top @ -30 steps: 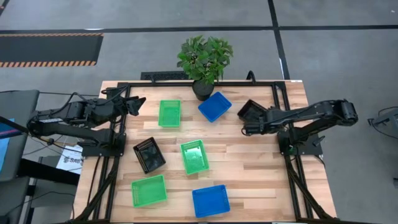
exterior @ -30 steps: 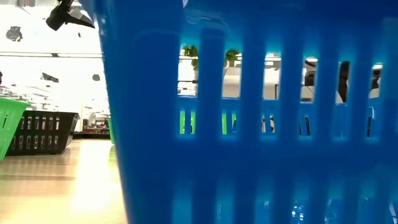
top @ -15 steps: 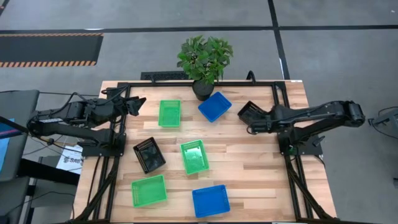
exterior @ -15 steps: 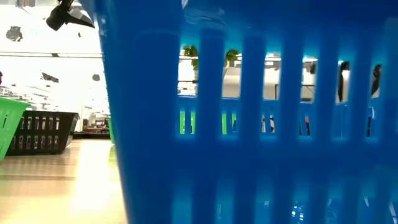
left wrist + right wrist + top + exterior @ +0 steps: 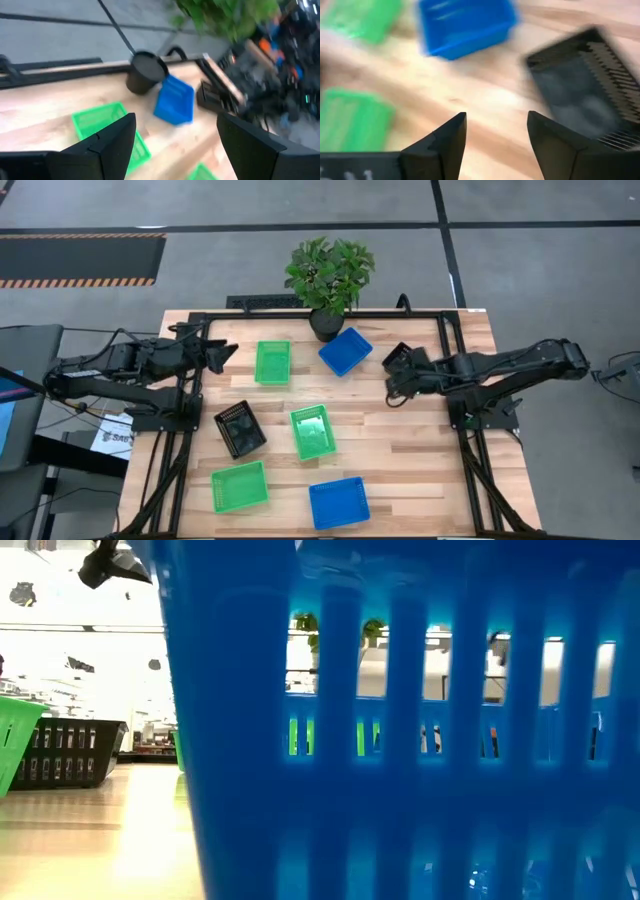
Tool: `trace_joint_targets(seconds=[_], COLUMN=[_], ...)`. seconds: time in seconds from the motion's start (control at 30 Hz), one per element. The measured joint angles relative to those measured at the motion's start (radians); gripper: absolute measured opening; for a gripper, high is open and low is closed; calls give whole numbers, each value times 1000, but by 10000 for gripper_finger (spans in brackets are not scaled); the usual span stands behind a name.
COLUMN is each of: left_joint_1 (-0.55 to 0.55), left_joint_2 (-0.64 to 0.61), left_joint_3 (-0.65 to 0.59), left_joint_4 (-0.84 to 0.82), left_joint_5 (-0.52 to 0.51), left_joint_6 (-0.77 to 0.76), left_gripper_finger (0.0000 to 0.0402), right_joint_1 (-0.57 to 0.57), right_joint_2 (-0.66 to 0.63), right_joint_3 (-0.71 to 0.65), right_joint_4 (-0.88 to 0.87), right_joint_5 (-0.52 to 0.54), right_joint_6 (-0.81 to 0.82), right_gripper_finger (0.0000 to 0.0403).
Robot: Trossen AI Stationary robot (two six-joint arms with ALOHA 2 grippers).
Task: Stack baskets by color
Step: Stack the right green basket on the top left green basket
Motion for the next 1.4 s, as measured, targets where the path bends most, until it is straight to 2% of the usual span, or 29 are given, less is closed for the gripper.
trace_joint_targets(seconds=[0.13, 0.3, 0.5, 0.77, 1.0, 1.4], left_joint_1=[0, 0, 0, 0, 0, 0], left_joint_2=[68, 206, 309, 300, 285, 273], left_joint_3=[1, 0, 11, 137, 304, 511], left_joint_4=[-35, -133, -141, -173, -281, -418], left_joint_5=[105, 169, 230, 229, 193, 86], left_joint_6=[20, -5, -32, -33, -13, -23], left_gripper_finger=[268, 268, 267, 267, 267, 267], right_joint_1=[42, 75, 66, 0, -30, -36], right_joint_2=[56, 143, 247, 400, 483, 665], right_joint_3=[0, -1, -1, 0, 43, 231], right_joint_4=[116, 169, 318, 655, 682, 632], right_joint_5=[-16, -45, -156, -289, -355, -354], right_joint_6=[-52, -55, -57, -172, -227, -341], right_gripper_finger=[227, 227, 227, 227, 227, 226])
